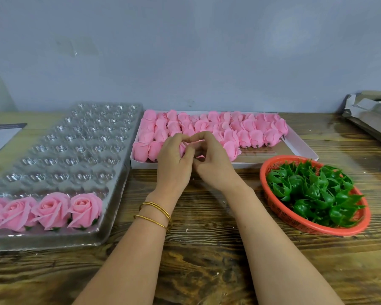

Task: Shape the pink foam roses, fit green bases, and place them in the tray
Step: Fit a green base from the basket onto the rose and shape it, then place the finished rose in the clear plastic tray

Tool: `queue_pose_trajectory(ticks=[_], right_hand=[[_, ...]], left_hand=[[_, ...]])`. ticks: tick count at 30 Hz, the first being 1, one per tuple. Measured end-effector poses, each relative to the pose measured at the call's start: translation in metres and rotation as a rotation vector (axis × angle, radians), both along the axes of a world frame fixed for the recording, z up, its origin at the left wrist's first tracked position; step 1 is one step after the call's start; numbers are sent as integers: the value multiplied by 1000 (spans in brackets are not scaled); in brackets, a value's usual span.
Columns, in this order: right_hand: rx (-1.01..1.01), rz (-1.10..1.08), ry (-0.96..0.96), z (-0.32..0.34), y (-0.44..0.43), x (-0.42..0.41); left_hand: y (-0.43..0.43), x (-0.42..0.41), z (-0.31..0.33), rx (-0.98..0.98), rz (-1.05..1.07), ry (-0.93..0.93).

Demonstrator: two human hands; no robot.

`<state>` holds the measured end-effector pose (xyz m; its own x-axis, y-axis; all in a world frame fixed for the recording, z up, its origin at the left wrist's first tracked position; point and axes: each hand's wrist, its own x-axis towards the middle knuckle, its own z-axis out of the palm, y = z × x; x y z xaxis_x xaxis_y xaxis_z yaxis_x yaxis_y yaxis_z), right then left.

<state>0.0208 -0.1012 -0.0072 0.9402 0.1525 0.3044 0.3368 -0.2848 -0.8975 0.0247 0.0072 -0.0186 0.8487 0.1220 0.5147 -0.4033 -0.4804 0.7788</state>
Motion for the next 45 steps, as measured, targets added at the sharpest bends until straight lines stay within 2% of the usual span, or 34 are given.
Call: queue_pose_trajectory(ticks=[21,26,32,37,45], right_hand=[[76,-7,60,3,0,2],[125,-57,33,10,2,-3],[121,-85,43,13,0,-4],[105,-91,46,12,-2,-3],[76,-94,50,10,-2,-2]], left_hand=[[1,-5,14,35,111,9],[7,-7,31,-51,170,29],[28,-17,72,-26,171,78],[69,-40,91,149,140,106],[125,-67,70,527,180,371]])
